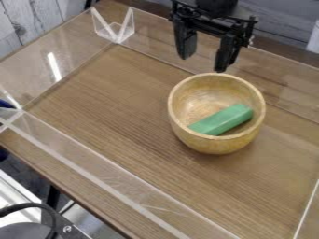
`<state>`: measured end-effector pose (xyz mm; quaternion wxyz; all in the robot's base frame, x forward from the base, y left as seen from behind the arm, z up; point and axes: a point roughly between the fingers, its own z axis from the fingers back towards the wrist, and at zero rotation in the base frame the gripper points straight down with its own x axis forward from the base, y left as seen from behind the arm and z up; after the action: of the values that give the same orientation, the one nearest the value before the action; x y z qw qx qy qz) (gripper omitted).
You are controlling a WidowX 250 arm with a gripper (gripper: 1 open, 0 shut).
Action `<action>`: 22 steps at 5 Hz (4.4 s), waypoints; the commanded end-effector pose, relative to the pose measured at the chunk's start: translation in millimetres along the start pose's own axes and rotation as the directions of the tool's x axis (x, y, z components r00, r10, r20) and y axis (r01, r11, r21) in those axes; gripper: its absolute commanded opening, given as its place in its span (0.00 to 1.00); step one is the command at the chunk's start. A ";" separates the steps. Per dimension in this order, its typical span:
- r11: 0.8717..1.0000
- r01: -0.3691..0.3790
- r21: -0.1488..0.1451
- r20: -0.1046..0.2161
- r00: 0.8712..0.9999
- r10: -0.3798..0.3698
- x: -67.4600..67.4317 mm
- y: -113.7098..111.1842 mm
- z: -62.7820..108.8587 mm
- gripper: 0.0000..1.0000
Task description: Remove the green block from inside the brown bowl and put it on the table
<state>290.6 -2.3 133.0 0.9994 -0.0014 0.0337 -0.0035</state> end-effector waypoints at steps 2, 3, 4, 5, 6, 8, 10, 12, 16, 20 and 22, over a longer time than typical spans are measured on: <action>0.998 0.058 -0.005 -0.017 0.998 -0.058 0.7 -11.0 -28.9 1.00; 0.995 0.101 -0.004 -0.011 0.995 -0.101 2.6 -16.7 -42.0 1.00; 0.990 0.142 -0.006 -0.008 0.990 -0.142 5.8 -21.8 -52.4 1.00; 0.984 0.176 -0.006 -0.008 0.984 -0.176 9.4 -26.5 -60.9 1.00; 0.979 0.206 -0.005 -0.007 0.979 -0.206 12.5 -31.1 -67.4 1.00; 0.964 0.264 -0.004 0.024 0.964 -0.264 19.9 -37.5 -73.6 1.00; 0.956 0.293 -0.007 0.059 0.954 -0.292 26.0 -38.7 -77.4 1.00; 0.952 0.305 -0.013 0.081 0.950 -0.303 28.6 -37.9 -81.2 1.00; 0.945 0.326 -0.017 0.149 0.936 -0.320 24.7 -35.4 -60.3 1.00; 0.942 0.335 -0.027 0.162 0.931 -0.327 24.9 -33.6 -62.2 1.00; 0.943 0.332 -0.031 0.149 0.934 -0.324 27.3 -32.1 -67.7 0.00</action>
<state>304.1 -37.6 47.0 0.9844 -0.0398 -0.0078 -0.1714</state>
